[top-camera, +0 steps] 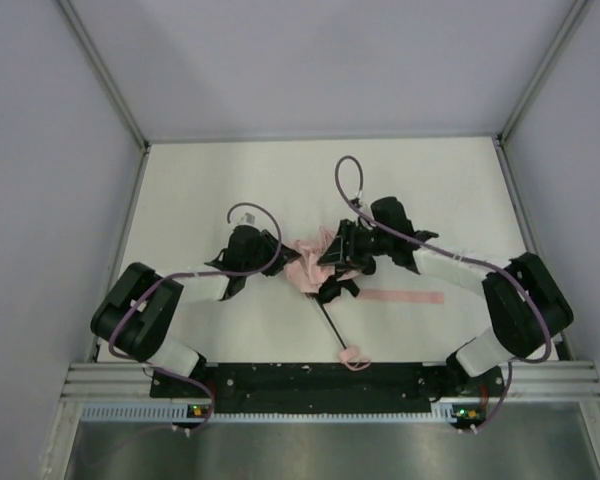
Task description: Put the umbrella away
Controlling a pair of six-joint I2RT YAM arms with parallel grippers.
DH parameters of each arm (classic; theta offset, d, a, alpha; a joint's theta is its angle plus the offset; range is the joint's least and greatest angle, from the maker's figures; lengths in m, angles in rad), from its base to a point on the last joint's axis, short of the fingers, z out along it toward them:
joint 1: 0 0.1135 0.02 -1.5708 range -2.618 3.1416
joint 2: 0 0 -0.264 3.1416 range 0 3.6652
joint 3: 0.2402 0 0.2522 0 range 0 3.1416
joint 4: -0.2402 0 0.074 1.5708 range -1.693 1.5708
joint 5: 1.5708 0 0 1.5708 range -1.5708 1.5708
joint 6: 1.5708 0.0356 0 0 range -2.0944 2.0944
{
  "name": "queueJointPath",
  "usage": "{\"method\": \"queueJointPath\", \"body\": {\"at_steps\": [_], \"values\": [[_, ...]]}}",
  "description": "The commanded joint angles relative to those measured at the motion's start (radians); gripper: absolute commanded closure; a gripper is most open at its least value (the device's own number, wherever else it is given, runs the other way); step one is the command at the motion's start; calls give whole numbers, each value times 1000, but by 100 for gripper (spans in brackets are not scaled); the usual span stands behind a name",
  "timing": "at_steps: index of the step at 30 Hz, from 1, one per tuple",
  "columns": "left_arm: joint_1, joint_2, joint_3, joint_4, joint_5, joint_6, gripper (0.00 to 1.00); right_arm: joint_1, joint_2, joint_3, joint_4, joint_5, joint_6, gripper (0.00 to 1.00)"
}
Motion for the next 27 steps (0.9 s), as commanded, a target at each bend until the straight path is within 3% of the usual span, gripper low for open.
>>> {"method": "queueJointPath", "body": {"at_steps": [1, 5, 8, 11, 16, 20, 27], "values": [[11, -33, -25, 81, -19, 7, 100, -14, -185, 133, -388, 5, -282, 52], [12, -24, -26, 93, -8, 1, 100, -48, -233, 185, -514, 48, -351, 45], [14, -24, -18, 90, -4, 6, 100, -140, -222, 196, -536, 60, -389, 45], [14, -26, -12, 84, -2, 13, 100, -197, -156, 253, -539, 58, -478, 48], [12, -19, -11, 83, 7, 16, 100, -199, -6, 371, -536, 11, -621, 38], [12, -21, -9, 86, 10, 12, 100, -189, 80, 385, -501, -20, -635, 38], [14, -21, 6, 72, 15, -3, 100, -70, 142, 365, -415, -47, -598, 54]]}}
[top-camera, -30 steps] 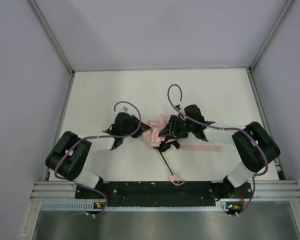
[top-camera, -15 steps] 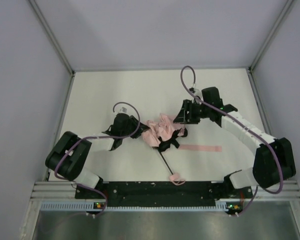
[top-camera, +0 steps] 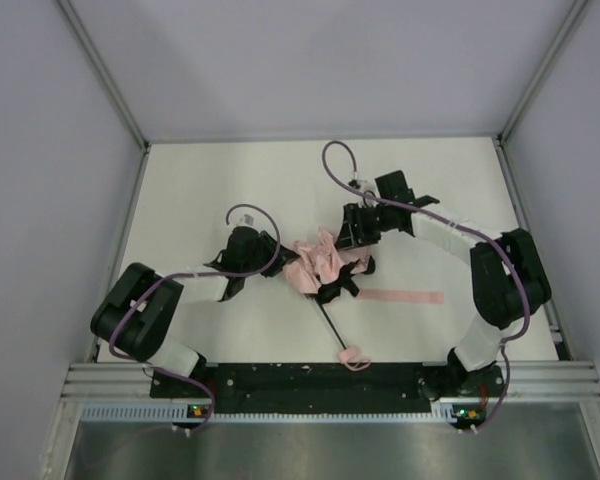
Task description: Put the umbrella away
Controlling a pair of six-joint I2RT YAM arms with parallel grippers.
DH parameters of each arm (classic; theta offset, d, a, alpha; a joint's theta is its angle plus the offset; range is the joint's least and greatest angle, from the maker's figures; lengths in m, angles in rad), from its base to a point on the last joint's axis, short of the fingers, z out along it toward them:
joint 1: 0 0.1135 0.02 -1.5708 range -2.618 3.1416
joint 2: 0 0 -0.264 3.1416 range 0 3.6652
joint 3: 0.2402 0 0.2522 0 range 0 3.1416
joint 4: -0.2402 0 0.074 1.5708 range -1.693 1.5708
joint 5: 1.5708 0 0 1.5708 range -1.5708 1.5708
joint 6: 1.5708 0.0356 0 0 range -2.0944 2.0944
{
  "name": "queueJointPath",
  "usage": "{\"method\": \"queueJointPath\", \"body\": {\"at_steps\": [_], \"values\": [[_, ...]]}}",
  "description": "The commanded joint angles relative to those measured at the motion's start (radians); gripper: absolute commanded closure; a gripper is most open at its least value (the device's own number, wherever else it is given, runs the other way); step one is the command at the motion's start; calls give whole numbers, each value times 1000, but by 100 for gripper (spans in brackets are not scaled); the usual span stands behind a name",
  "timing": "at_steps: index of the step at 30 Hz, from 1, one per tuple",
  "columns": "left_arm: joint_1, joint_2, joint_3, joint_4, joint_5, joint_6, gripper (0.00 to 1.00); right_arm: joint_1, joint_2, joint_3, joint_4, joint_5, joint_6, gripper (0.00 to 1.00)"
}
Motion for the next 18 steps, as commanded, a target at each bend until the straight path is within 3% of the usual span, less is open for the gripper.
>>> {"method": "queueJointPath", "body": {"at_steps": [1, 5, 9, 14, 18], "values": [[5, -22, 28, 43, -1, -3, 100, 119, 15, 8, 91, -23, 20, 55], [3, -34, 75, -81, -32, -44, 100, 213, 8, -84, 235, 62, 195, 75], [2, -40, 144, -247, -53, -81, 100, 273, 28, -197, 419, 194, 249, 71], [2, -26, 230, -456, -52, -162, 100, 287, 100, -181, 401, 279, 173, 72], [-1, 20, 360, -701, -70, -156, 100, 288, 96, -167, 371, 219, 108, 66]]}}
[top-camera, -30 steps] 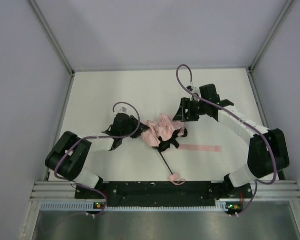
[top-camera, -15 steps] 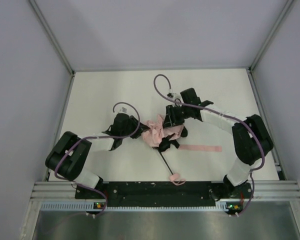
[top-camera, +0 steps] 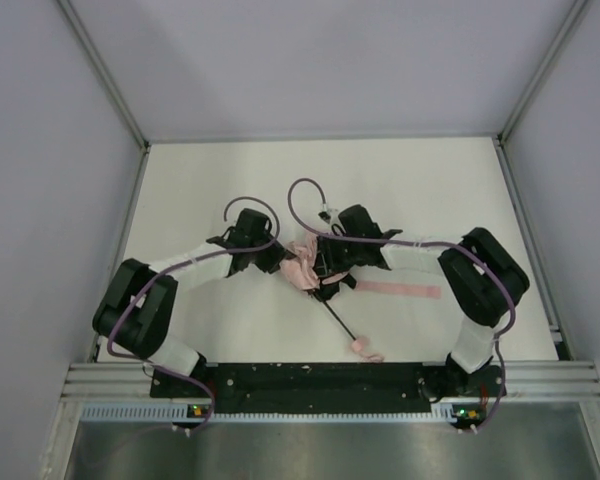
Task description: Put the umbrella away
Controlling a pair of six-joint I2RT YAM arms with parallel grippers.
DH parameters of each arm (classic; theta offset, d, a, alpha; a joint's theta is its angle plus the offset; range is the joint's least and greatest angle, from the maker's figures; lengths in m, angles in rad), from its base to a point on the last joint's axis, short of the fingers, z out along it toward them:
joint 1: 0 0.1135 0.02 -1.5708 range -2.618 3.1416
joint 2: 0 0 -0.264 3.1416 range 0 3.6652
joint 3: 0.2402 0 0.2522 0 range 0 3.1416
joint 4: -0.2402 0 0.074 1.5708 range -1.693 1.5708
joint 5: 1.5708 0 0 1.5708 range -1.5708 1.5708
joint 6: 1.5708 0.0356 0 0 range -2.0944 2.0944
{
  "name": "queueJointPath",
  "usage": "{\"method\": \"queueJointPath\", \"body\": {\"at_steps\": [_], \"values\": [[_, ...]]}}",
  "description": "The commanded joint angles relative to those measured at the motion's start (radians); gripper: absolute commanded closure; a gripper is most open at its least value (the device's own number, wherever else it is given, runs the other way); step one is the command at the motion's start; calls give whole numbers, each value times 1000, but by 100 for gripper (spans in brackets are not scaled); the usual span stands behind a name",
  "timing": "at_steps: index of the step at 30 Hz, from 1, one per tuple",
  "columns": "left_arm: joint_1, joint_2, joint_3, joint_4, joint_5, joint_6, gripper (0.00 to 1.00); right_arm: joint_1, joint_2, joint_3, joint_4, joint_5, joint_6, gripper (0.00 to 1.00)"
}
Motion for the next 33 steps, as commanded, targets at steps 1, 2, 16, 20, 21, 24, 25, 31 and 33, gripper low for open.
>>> {"method": "queueJointPath", "body": {"at_steps": [1, 2, 16, 20, 21, 24, 25, 31, 33], "values": [[0, 21, 150, -240, -21, -56, 100, 18, -4, 12, 10, -5, -77, 63], [-1, 22, 153, -239, -25, -50, 100, 16, -26, 13, 3, -20, -80, 61], [0, 27, 87, -207, -24, -13, 100, -70, -302, 38, -226, -63, -42, 37], [0, 4, 43, -126, -5, -1, 100, -178, -371, 35, -307, -21, 77, 30], [0, -2, 26, -86, 4, 10, 100, -212, -409, 1, -323, 11, 168, 25], [2, -20, -2, -10, 18, 30, 100, -320, -599, -245, -242, 70, 522, 2], [2, -27, -8, 3, 22, 31, 100, -343, -656, -316, -200, 72, 584, 1], [5, -33, -64, 175, 116, 11, 100, -351, -781, -568, -71, 102, 901, 1], [10, -43, -84, 215, 140, -5, 100, -351, -779, -623, -38, 107, 949, 1]]}}
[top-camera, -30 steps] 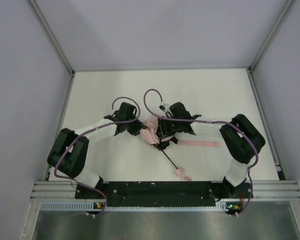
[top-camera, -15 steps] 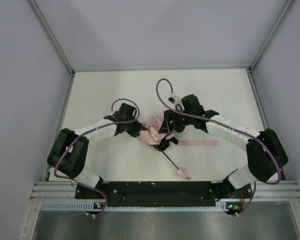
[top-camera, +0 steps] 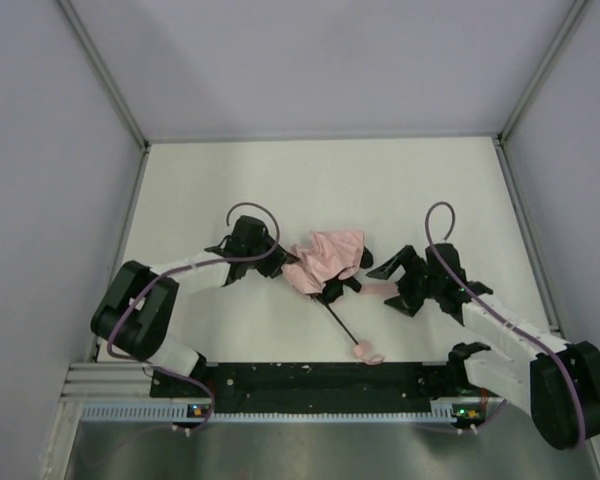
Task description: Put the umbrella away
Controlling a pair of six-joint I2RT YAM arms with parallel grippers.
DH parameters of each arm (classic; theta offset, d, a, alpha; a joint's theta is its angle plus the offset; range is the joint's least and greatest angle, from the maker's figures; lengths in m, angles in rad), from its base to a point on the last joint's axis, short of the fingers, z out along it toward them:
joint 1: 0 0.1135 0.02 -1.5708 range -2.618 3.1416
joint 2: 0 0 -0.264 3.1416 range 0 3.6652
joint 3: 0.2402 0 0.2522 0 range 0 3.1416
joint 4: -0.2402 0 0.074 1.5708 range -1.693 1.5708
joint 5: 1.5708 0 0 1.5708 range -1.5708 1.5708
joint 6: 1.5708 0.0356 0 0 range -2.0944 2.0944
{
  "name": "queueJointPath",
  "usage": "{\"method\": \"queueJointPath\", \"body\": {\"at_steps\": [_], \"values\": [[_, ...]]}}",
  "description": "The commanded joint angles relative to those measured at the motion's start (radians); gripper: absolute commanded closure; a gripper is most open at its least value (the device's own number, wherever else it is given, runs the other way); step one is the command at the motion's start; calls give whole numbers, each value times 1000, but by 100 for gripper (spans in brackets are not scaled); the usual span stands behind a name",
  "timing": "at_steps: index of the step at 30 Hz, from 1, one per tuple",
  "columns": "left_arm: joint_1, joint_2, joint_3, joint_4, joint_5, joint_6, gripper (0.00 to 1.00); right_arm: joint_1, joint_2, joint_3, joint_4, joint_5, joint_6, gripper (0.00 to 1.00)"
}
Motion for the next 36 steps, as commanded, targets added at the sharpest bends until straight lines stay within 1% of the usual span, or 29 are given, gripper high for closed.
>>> {"method": "queueJointPath", "body": {"at_steps": [1, 2, 3, 5, 6, 8, 11, 12, 14, 15, 17, 20, 22, 23, 25, 27, 30, 34, 36], "values": [[7, -50, -47, 168, 88, -23, 100, 3, -7, -88, 134, 38, 253, 1], [9, -66, -61, 209, 94, -30, 100, 2, 0, -105, 152, 55, 255, 2], [10, -81, -75, 232, 98, -40, 100, 2, 10, -122, 204, 58, 267, 7], [13, -107, -90, 263, 109, -52, 100, 2, 54, -168, 337, 56, 291, 26], [18, -115, -95, 266, 120, -58, 100, 2, 100, -174, 371, 55, 308, 30], [26, -130, -105, 277, 137, -75, 100, 2, 161, -190, 462, 46, 331, 35], [33, -158, -121, 300, 157, -102, 100, 3, 249, -184, 520, 55, 341, 36], [36, -165, -124, 303, 163, -107, 100, 5, 264, -185, 531, 61, 351, 38], [39, -182, -127, 300, 171, -115, 100, 3, 284, -182, 548, 81, 361, 48], [42, -190, -130, 302, 172, -118, 100, 3, 292, -179, 553, 101, 355, 55], [47, -204, -139, 306, 177, -127, 100, 2, 307, -179, 565, 125, 348, 77], [58, -221, -179, 364, 189, -167, 100, -9, 356, -168, 603, 136, 313, 100], [64, -234, -200, 427, 206, -193, 100, -26, 422, -147, 680, 95, 275, 100], [66, -242, -204, 440, 212, -195, 100, -32, 450, -130, 692, 81, 256, 100], [70, -254, -207, 444, 224, -198, 100, -49, 513, -122, 758, 49, 247, 100], [75, -270, -227, 501, 218, -210, 100, -66, 545, -110, 813, 6, 239, 100], [75, -276, -234, 587, 217, -195, 100, -71, 541, -83, 785, -17, 218, 100], [76, -274, -201, 633, 223, -113, 100, -78, 482, -3, 598, -7, 50, 100], [81, -273, -220, 694, 215, -132, 100, -92, 485, 23, 574, -17, 5, 100]]}}
